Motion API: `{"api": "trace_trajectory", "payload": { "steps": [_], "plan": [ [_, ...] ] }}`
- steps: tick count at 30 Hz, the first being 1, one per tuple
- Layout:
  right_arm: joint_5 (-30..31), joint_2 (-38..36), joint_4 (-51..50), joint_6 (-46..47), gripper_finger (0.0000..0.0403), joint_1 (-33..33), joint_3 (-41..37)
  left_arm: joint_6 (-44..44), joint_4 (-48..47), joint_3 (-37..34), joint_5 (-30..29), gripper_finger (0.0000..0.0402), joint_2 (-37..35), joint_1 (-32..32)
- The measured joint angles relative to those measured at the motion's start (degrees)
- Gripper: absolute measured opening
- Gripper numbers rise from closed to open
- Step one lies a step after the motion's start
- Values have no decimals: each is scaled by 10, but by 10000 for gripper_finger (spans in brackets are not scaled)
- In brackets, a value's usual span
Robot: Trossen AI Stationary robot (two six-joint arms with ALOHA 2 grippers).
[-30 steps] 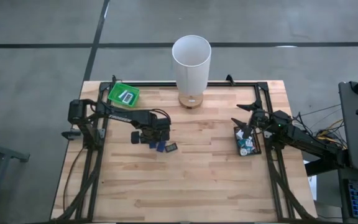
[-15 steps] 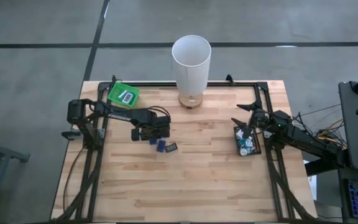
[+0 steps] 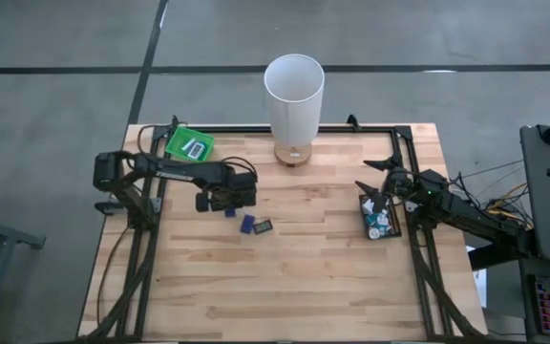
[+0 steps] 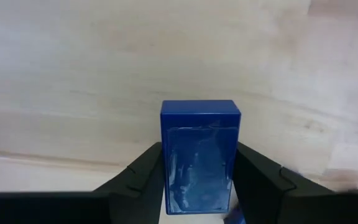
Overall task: Pick & Place Office items
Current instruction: Put the left blue digital clock into the green bin
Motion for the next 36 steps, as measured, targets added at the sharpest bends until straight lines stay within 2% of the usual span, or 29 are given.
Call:
{"api": "trace_trajectory", "payload": {
  "steps": [10, 21, 29, 36],
  "plan": [
    [0, 0, 0, 0, 350, 0, 0, -1, -60, 0, -56, 156, -67, 20],
    [0, 0, 0, 0, 345, 0, 0, 3, -164, -1, -104, 159, -154, 87],
    [0, 0, 0, 0, 348, 0, 0, 96, -179, -1, -144, 157, -205, 164],
    [0, 0, 0, 0, 343, 0, 0, 182, -179, -1, -145, 160, -205, 249]
  ]
}}
